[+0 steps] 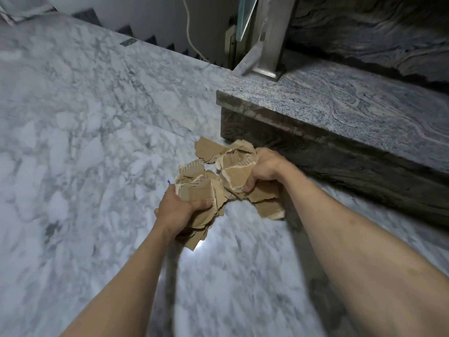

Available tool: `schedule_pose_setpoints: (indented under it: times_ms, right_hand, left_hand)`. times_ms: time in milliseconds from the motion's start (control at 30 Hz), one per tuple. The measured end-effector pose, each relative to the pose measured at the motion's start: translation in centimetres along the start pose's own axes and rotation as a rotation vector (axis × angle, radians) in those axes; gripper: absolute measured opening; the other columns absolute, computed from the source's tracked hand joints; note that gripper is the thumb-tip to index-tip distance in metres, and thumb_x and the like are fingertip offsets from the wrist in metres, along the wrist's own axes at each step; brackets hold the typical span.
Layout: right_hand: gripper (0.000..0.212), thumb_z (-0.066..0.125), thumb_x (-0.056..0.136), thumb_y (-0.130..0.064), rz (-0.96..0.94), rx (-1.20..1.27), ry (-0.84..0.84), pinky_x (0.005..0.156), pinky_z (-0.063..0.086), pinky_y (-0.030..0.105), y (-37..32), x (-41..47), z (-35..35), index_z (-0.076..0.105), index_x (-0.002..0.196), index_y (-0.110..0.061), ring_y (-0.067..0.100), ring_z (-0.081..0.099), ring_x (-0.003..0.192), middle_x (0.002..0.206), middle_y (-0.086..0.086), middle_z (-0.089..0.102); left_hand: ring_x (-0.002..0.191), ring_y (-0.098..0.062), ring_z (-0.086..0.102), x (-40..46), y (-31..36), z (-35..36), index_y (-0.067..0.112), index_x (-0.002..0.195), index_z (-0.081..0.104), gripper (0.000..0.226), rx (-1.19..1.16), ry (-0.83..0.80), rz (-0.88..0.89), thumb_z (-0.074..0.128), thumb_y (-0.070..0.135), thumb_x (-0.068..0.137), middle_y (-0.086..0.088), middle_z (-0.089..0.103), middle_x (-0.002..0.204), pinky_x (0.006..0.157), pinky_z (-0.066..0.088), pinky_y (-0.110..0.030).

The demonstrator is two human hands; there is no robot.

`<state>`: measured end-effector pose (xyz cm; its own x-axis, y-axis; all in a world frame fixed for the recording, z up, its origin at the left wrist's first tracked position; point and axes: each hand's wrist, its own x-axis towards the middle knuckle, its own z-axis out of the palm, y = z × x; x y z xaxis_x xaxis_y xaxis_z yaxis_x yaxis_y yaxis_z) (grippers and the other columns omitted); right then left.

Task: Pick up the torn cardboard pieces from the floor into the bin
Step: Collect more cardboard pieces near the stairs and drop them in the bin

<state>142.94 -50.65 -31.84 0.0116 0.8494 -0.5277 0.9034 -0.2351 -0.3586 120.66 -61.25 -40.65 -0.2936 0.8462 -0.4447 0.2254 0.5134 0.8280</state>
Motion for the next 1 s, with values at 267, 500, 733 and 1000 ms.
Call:
schedule_pose_setpoints:
  times_ms: [267,500,733,1000]
  right_hand:
    - [0.096,0.100,0.018,-0.033,-0.143,0.099,-0.263,0.089,0.057,0.048,-6.3,5.0,0.2,0.061,0.106,-0.023,0.032,0.067,0.104,0.114,0.006,0.069]
    - [0.104,0.098,0.026,-0.036,-0.034,0.050,-0.305,0.089,0.057,0.051,-6.9,6.9,1.3,0.057,0.120,-0.013,0.035,0.062,0.104,0.119,0.008,0.063]
    - [0.096,0.099,0.044,-0.026,-0.092,0.164,-0.134,0.093,0.055,0.044,-5.6,5.1,1.8,0.050,0.125,-0.013,0.030,0.059,0.108,0.120,0.008,0.061]
    - [0.070,0.093,0.054,0.000,0.092,1.073,0.089,0.065,0.055,0.028,5.5,-3.3,3.6,0.063,0.116,-0.013,0.023,0.071,0.091,0.106,0.007,0.075]
  left_hand:
    - [0.109,-0.026,0.065,0.5,-1.3,0.7,0.049,0.101,0.060,0.075,-0.044,0.057,0.019,0.093,0.062,0.035,0.017,0.074,0.100,0.097,0.052,-0.048]
    - [0.104,-0.020,0.067,0.5,-0.8,0.9,0.051,0.099,0.060,0.068,-0.022,0.080,0.016,0.091,0.057,0.039,0.018,0.075,0.097,0.101,0.049,-0.049]
    - [0.102,-0.019,0.069,0.0,0.3,0.5,0.042,0.104,0.064,0.074,-0.002,0.036,0.007,0.093,0.057,0.038,0.017,0.075,0.098,0.098,0.051,-0.049]
    - [0.102,-0.019,0.067,-0.6,0.6,0.4,0.041,0.105,0.061,0.077,0.107,0.036,0.004,0.091,0.063,0.038,0.016,0.074,0.099,0.101,0.048,-0.049]
